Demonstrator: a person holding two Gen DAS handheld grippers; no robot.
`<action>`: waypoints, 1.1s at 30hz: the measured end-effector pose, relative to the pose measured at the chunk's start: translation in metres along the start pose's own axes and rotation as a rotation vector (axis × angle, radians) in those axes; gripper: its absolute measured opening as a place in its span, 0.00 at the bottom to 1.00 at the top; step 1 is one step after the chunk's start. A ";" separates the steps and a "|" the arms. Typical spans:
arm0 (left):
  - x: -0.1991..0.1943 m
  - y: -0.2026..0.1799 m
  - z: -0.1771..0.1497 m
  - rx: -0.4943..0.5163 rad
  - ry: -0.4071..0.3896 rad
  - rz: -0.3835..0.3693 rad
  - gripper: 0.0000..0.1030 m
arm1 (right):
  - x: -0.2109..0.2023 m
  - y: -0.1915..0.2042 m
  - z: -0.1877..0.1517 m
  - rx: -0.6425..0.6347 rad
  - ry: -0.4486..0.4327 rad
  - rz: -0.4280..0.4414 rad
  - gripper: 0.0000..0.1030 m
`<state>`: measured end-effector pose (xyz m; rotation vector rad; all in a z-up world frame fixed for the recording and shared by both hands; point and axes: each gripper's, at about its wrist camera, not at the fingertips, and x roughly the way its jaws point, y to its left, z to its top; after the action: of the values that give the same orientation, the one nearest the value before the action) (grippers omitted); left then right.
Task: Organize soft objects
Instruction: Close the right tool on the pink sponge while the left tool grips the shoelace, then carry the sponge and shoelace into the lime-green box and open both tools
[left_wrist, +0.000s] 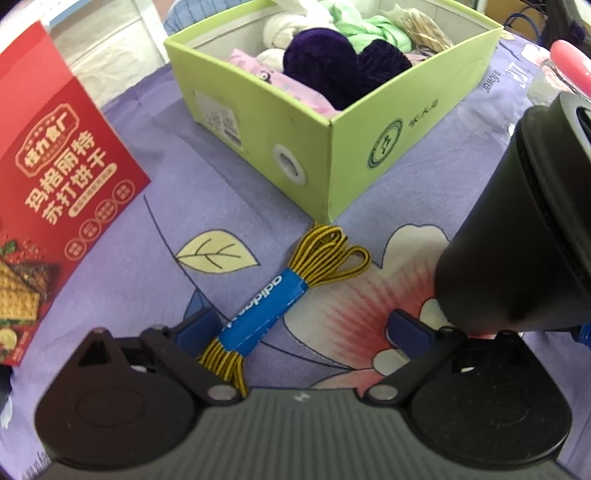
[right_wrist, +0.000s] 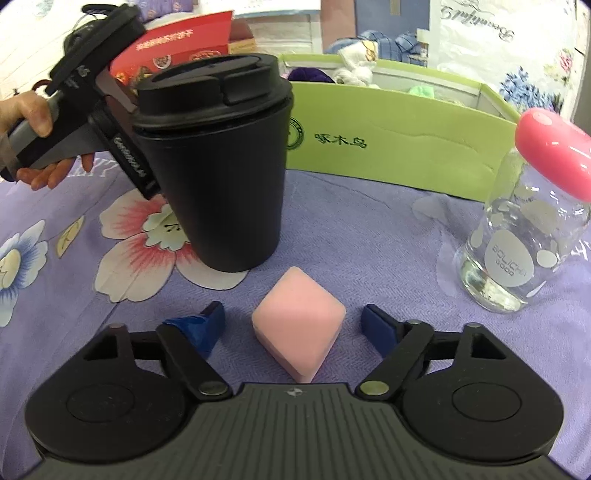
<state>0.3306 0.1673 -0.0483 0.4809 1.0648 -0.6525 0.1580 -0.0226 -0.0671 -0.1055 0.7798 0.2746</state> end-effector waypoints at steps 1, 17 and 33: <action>-0.003 -0.002 0.000 0.000 0.000 -0.002 0.80 | -0.001 0.000 0.000 -0.006 -0.008 0.005 0.42; -0.063 -0.017 -0.048 -0.218 0.014 0.010 0.15 | -0.058 -0.020 -0.002 0.048 -0.131 0.098 0.18; -0.184 -0.001 0.016 -0.393 -0.317 0.073 0.15 | -0.122 -0.099 0.103 -0.004 -0.453 0.048 0.19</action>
<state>0.2792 0.2026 0.1260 0.0699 0.8415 -0.4223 0.1733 -0.1222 0.0912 -0.0259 0.3321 0.3312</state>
